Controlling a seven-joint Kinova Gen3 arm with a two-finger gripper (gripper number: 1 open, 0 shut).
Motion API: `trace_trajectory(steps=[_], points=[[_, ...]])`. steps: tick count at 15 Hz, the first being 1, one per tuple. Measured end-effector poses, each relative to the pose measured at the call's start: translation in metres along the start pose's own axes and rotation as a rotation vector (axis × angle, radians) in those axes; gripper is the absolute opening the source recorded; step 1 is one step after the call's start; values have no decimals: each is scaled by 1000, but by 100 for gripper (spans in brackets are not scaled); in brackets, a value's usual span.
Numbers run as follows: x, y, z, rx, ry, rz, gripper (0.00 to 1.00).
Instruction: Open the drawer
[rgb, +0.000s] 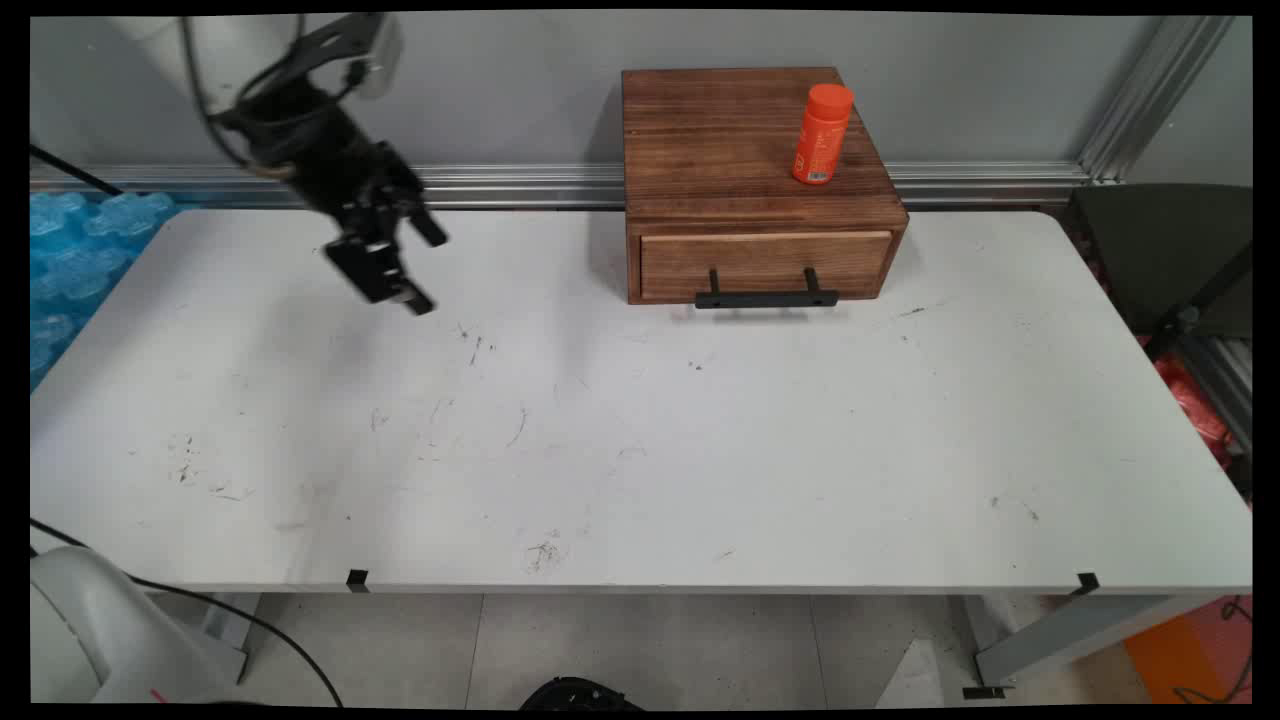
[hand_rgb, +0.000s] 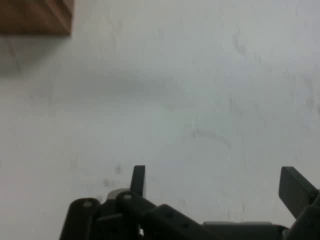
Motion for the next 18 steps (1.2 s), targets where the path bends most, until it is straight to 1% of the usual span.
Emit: trace_trajectory(steps=[6,9,12,15,18], points=[[70,-3,32,45,81,-42,100],[104,-5,50,62,112,-55,100],[138,-7,72,77,136,-61,100],[167,-9,96,90,149,-62,100],[188,-11,117,100,152,-57,100]])
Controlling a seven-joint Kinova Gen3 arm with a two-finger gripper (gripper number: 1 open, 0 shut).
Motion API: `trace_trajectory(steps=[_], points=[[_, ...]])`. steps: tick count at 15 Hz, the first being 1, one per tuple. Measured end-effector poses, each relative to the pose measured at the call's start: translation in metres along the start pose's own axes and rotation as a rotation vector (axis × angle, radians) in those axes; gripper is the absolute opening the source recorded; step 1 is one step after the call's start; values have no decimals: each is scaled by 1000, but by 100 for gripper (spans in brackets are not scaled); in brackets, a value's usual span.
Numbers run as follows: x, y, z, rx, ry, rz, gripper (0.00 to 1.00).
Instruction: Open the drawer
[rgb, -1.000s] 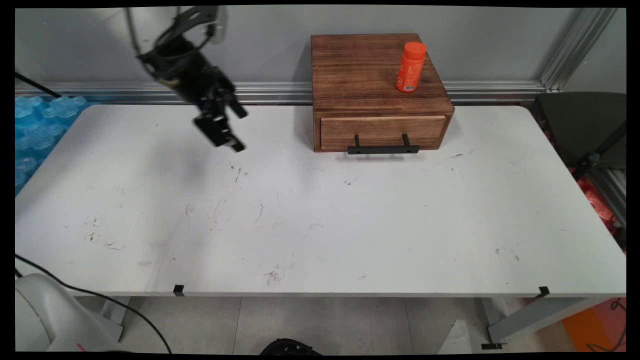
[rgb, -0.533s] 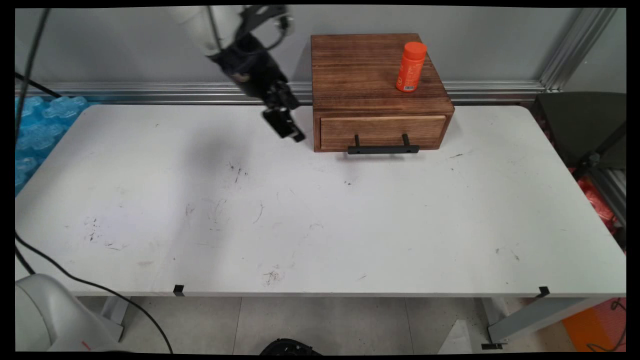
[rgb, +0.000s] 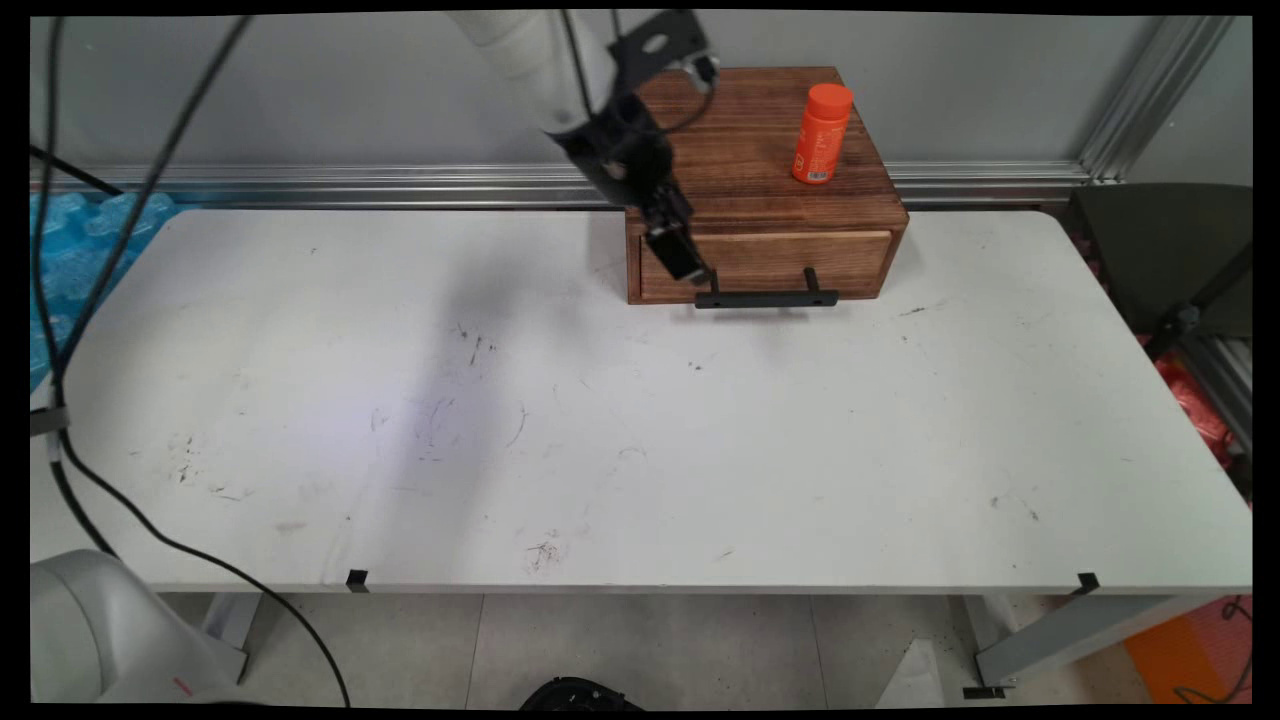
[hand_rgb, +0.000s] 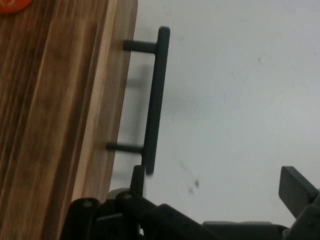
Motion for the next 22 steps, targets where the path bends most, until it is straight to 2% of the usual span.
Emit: trace_trajectory(steps=[8,17,22], points=[[34,4,79,23,-22,4,100],[45,2,152,14,-65,6,100],[46,-1,181,10,-88,4,100]])
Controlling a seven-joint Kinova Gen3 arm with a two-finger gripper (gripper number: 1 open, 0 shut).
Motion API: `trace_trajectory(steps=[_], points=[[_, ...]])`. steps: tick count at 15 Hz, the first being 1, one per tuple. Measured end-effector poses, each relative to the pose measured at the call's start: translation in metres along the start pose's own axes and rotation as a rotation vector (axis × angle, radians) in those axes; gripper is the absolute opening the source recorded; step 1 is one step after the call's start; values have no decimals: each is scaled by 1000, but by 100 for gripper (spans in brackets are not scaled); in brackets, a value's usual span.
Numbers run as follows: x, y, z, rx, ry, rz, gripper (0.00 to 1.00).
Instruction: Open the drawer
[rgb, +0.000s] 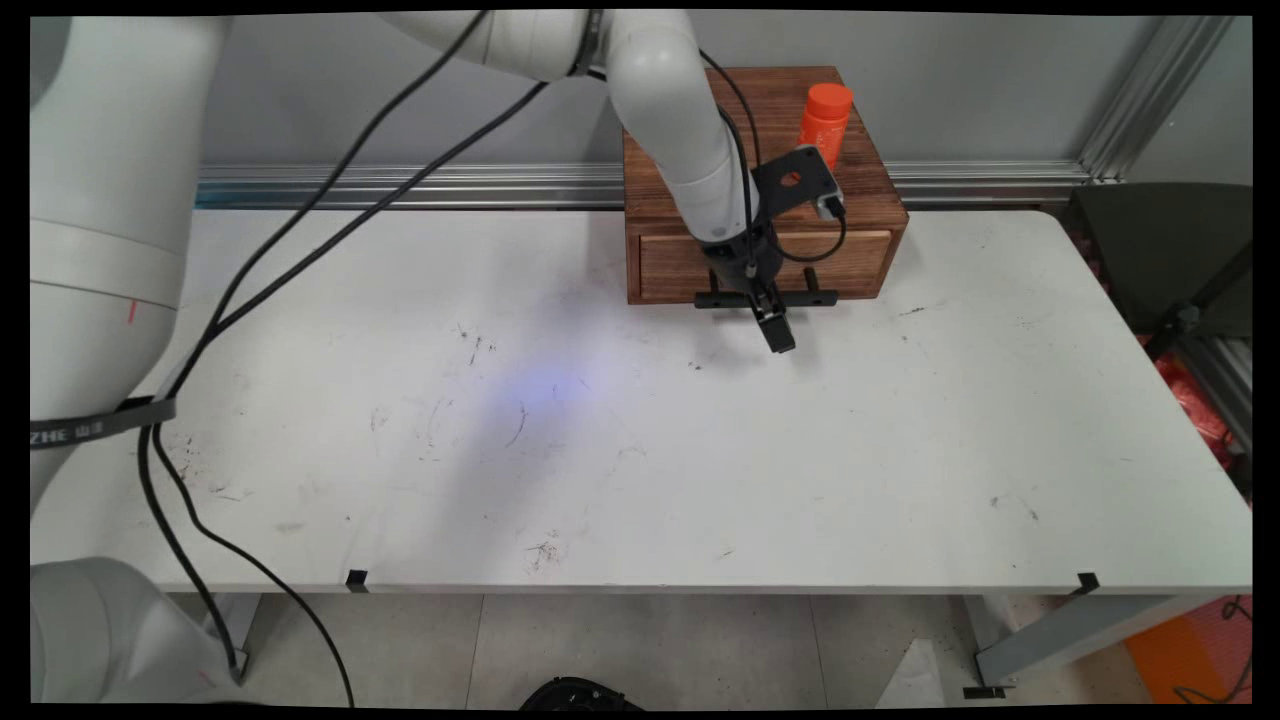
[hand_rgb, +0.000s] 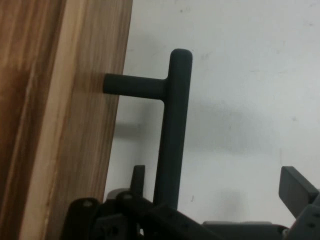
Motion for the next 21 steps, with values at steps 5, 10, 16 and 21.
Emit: trace_trajectory(steps=[5,10,16,21], points=[[0,-1,16,-3,-17,1,100],[-4,6,21,-17,-29,7,100],[-10,25,19,-48,-41,20,100],[-14,42,15,-74,-48,31,100]])
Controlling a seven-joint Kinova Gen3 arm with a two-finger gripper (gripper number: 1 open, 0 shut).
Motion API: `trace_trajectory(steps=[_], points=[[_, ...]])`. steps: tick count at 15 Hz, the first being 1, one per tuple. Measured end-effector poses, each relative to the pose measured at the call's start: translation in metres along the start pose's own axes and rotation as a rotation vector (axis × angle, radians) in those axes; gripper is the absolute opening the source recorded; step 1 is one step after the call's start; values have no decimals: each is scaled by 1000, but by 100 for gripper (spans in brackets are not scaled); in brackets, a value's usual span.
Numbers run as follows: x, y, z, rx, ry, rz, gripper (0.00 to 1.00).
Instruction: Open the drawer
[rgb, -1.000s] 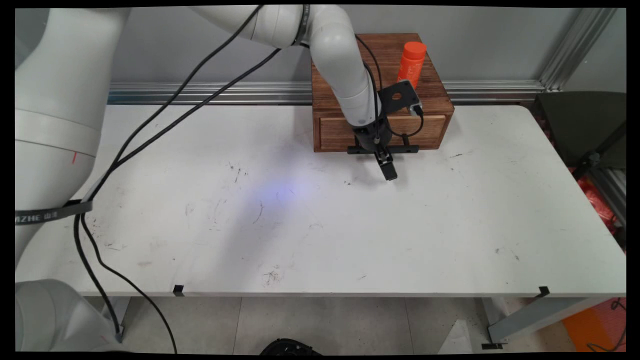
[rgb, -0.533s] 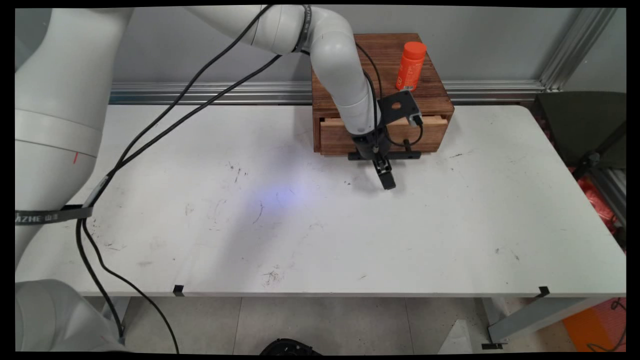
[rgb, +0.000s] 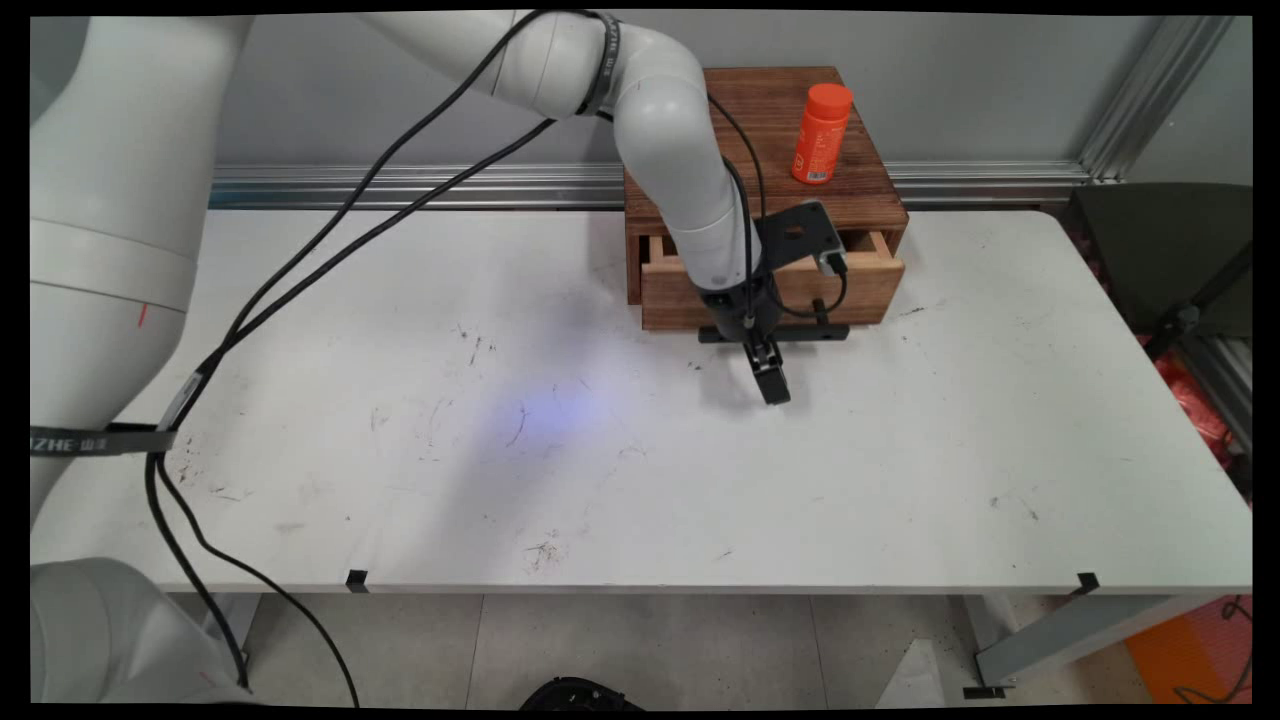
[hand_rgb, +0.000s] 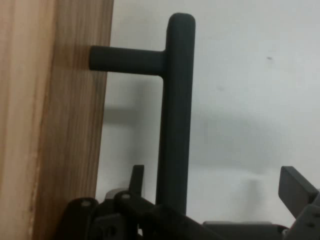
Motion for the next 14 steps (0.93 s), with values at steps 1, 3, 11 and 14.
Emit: trace_trajectory(steps=[1,3,11,14], points=[[-1,5,-1,-8,-1,3,100],[-3,14,-3,-19,-3,9,100],[-9,58,-12,-60,0,36,100],[-11,72,-15,-67,3,41,100]])
